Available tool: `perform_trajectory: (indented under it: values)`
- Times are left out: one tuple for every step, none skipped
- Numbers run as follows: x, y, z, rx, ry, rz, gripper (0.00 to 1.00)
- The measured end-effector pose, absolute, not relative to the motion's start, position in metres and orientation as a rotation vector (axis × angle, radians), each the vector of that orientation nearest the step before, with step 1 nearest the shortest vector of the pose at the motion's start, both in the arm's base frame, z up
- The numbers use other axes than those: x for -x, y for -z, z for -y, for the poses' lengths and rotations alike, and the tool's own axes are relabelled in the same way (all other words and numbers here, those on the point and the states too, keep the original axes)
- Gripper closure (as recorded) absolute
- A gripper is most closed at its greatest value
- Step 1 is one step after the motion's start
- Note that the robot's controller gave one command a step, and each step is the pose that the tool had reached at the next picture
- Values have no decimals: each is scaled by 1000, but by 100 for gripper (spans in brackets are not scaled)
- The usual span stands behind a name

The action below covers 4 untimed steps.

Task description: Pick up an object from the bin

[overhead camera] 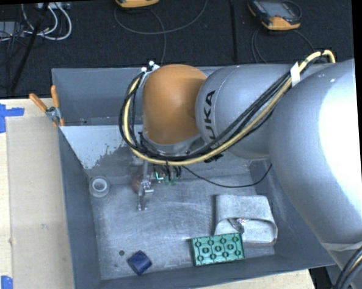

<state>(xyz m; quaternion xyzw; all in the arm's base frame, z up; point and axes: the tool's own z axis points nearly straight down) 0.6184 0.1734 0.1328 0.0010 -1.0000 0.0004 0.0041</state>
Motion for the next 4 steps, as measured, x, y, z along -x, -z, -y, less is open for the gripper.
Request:
perform_trajectory:
  values:
    - [-616, -75, -120, 164, 18, 3155, 0]
    - [-617, -77, -119, 166, 13, 3156, 100]
    - [-615, -74, -117, 167, 7, 3149, 0]
    - [-625, -73, -161, -155, 0, 3143, 0]
